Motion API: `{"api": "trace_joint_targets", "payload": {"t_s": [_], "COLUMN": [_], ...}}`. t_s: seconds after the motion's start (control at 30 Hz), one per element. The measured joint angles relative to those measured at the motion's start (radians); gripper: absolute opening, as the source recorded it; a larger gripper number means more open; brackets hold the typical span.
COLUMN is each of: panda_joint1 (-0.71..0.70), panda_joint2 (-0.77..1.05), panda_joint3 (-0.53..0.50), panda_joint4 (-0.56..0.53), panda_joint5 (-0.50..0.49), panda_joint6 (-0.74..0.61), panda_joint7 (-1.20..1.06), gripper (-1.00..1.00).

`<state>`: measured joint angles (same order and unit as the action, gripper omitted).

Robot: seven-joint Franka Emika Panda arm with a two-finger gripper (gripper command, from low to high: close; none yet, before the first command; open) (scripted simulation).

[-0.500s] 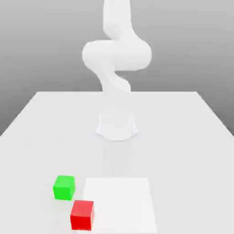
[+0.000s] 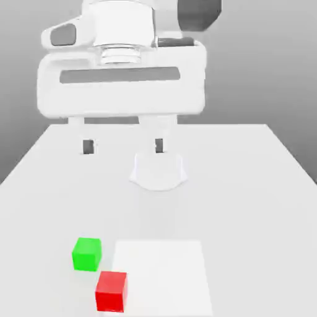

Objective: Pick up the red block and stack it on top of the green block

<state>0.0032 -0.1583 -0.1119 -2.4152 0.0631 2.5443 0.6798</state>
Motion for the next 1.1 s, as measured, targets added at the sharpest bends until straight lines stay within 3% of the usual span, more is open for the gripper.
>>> {"api": "trace_joint_targets", "payload": {"t_s": [0.3,0.47,0.5,0.73,0.9,1.1], "panda_joint1": [-0.036,-0.064,-0.066,-0.069,-0.052,-0.165], "panda_joint2": [0.324,0.505,0.534,0.537,0.380,0.165], "panda_joint3": [-0.023,0.007,0.011,0.014,-0.017,-0.089], "panda_joint4": [-0.059,-0.043,-0.039,-0.039,-0.068,-0.246], "panda_joint5": [0.005,0.043,0.055,0.053,0.004,-0.057], "panda_joint6": [0.125,0.259,0.282,0.284,0.158,0.123], "panda_joint7": [-0.042,-0.075,-0.083,-0.082,-0.045,0.038], "gripper": [0.00,0.00,-1.00,-1.00,-1.00,-1.00]}}
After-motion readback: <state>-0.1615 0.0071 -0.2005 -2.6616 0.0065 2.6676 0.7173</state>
